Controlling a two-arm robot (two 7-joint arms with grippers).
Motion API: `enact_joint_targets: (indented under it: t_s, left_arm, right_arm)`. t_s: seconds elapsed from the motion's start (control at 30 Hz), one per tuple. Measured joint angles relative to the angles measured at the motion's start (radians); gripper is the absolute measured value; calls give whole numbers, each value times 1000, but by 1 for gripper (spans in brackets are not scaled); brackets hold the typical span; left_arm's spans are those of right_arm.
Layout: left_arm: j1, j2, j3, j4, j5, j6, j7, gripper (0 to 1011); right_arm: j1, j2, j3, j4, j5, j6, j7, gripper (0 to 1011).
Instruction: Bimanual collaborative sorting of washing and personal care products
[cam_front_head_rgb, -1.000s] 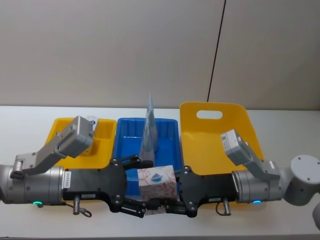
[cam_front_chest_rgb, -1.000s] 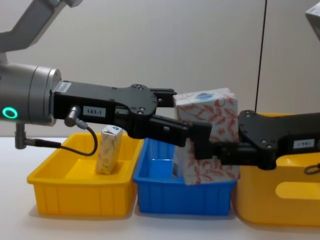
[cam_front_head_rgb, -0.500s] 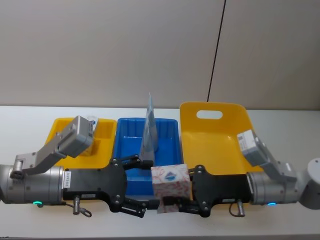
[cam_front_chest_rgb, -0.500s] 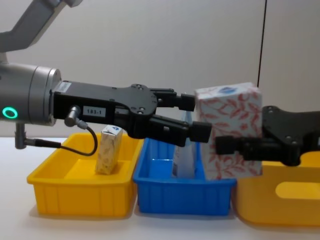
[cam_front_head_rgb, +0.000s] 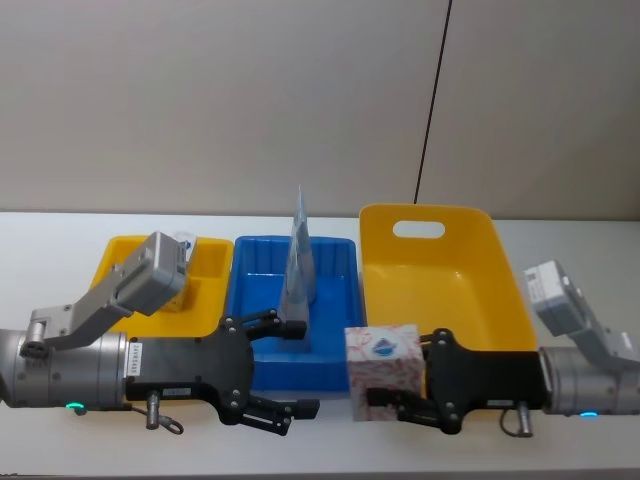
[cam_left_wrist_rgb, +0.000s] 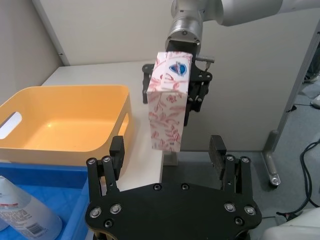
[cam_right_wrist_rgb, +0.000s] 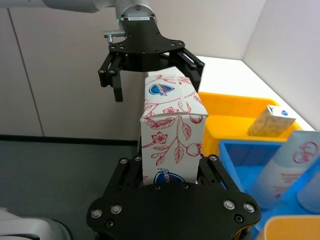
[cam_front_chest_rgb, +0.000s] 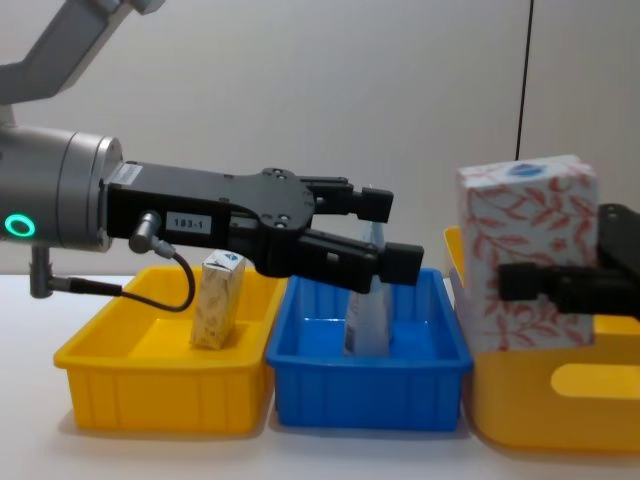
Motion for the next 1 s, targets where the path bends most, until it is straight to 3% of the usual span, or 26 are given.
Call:
enact_joint_targets:
  t_s: [0.4,0.67,1.0]
  left_arm:
    - [0,0,0,0,0,0,0,1001]
    - [0,0,0,0,0,0,0,1001]
    - [0,0,0,0,0,0,0,1001]
  right_arm:
    - [-67,77,44,-61,16,14,-98,360]
    - [-93,96,68,-71,15,29,-180,360]
    - [-106,94,94,-60,-10,53,-296,360]
